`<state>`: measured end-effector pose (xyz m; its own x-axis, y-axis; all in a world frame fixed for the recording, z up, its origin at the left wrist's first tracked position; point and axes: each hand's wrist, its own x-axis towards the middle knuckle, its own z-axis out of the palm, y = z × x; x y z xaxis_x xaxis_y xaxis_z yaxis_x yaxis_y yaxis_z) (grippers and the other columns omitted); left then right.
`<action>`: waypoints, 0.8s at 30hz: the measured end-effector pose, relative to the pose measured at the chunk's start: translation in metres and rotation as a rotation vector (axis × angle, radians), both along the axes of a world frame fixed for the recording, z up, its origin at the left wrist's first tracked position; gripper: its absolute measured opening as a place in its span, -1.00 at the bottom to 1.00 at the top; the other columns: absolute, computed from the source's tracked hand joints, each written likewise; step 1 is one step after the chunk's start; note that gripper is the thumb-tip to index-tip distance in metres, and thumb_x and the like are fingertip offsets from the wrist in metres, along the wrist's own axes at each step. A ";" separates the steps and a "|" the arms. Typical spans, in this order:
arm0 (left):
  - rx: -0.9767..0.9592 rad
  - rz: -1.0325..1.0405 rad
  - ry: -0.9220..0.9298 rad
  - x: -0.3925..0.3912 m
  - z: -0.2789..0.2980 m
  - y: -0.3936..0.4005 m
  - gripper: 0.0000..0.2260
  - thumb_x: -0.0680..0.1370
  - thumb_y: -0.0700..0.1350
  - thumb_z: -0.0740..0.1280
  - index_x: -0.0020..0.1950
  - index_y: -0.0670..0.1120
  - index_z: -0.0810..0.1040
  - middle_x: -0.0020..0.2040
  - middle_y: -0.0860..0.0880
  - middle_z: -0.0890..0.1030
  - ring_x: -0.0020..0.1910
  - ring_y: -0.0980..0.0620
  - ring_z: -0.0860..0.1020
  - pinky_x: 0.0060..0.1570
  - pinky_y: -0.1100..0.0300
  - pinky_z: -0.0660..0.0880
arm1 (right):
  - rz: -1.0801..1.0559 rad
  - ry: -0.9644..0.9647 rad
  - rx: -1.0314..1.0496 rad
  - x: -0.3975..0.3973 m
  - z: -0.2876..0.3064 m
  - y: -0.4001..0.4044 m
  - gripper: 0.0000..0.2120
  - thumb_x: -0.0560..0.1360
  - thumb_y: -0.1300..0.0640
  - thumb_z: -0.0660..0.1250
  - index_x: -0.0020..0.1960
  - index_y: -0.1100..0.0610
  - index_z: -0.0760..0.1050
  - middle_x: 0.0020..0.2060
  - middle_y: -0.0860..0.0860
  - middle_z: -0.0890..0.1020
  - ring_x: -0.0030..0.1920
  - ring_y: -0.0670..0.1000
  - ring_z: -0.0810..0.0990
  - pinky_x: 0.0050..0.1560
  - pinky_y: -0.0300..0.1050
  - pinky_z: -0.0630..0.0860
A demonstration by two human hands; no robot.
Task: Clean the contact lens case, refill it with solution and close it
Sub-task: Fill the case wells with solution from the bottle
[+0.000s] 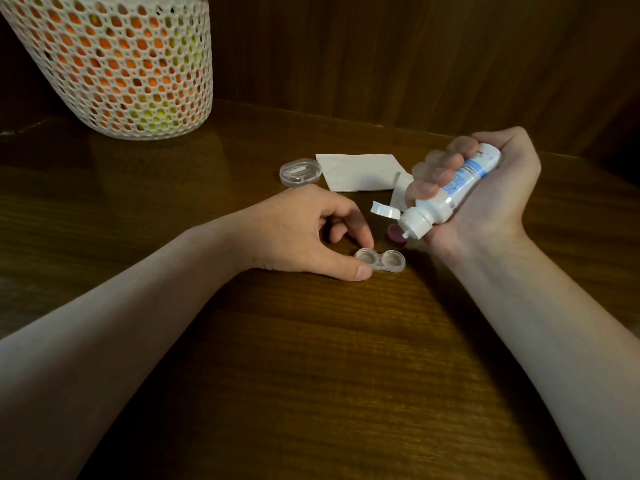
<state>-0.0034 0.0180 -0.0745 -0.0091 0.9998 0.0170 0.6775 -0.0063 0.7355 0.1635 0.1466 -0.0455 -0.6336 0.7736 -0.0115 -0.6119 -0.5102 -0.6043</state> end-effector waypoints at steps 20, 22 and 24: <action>-0.006 -0.008 -0.007 -0.001 0.000 0.001 -0.75 0.46 0.14 0.61 0.09 0.19 0.70 -0.18 0.23 0.52 -0.30 0.24 0.43 -0.36 0.33 0.38 | 0.000 -0.025 0.007 -0.001 0.000 0.002 -0.65 0.55 0.03 0.21 -0.40 0.06 0.41 -0.49 -0.07 0.39 -0.50 -0.10 0.34 -0.47 -0.25 0.36; -0.006 -0.008 -0.007 -0.001 -0.001 0.001 -0.76 0.46 0.13 0.61 0.09 0.19 0.70 -0.18 0.22 0.52 -0.30 0.24 0.42 -0.37 0.33 0.38 | 0.002 -0.026 0.010 -0.001 0.000 0.002 -0.65 0.56 0.03 0.21 -0.40 0.06 0.41 -0.49 -0.07 0.39 -0.50 -0.10 0.34 -0.48 -0.24 0.37; -0.004 -0.007 -0.008 -0.001 -0.001 0.001 -0.76 0.46 0.13 0.61 0.09 0.19 0.71 -0.18 0.20 0.52 -0.29 0.23 0.42 -0.37 0.33 0.37 | 0.005 -0.025 0.009 -0.001 0.000 0.002 -0.65 0.56 0.03 0.21 -0.39 0.06 0.41 -0.49 -0.07 0.39 -0.50 -0.10 0.34 -0.47 -0.25 0.37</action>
<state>-0.0039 0.0187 -0.0752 -0.0018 0.9999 0.0130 0.6717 -0.0084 0.7407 0.1628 0.1481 -0.0460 -0.6371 0.7705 -0.0208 -0.5939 -0.5079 -0.6240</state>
